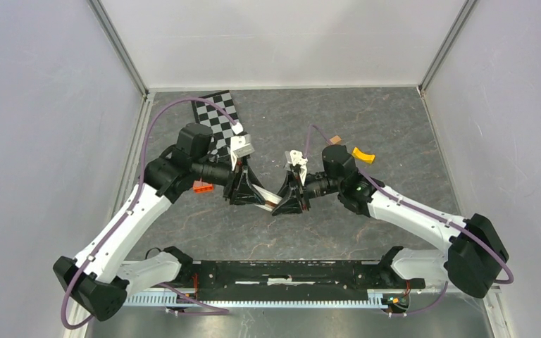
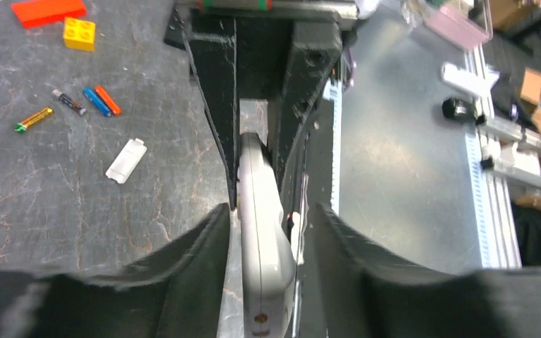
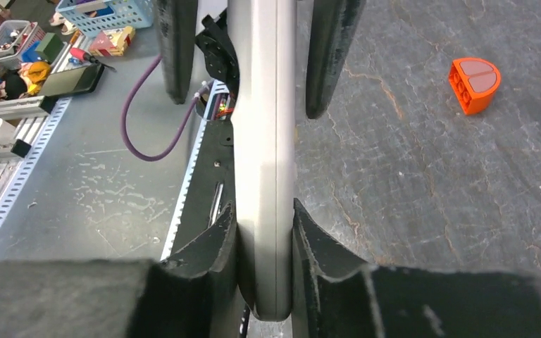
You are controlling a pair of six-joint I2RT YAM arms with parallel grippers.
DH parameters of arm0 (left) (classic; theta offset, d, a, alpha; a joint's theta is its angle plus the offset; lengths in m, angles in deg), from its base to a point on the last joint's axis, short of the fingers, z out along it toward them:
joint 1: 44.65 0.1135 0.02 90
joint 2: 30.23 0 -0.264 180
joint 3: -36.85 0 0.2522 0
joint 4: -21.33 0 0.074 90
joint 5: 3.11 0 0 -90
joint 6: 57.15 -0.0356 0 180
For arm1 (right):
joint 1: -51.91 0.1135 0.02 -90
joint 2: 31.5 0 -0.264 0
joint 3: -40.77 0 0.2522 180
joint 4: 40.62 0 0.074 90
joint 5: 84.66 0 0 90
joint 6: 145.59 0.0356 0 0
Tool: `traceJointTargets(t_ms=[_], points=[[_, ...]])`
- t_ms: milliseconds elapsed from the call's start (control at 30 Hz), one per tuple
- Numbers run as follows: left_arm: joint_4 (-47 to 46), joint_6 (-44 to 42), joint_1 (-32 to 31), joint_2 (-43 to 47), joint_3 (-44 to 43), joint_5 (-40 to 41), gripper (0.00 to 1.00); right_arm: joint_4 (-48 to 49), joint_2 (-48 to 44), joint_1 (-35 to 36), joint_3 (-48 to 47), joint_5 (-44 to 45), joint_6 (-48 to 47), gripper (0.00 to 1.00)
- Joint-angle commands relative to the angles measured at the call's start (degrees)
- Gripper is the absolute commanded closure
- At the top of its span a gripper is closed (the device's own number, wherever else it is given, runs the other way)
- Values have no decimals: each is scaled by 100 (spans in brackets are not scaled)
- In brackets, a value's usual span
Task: Load the batteries into the remote control
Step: Adjust the remote control.
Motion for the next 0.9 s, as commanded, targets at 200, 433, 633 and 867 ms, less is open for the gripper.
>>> traceJointTargets(t_ms=[200,433,633,867], points=[[-2872,3401,-11,889,512,1387,26,3111,-727,11,591,978,2582,88],[-5512,5546,-15,1110,1466,1998,26,4736,-821,19,986,1641,4069,86],[-6649,5967,-13,947,1735,1843,24,4947,-754,23,1055,1865,4459,86],[-7018,6166,-12,745,1795,1864,26,5061,-591,20,988,1790,4653,86]])
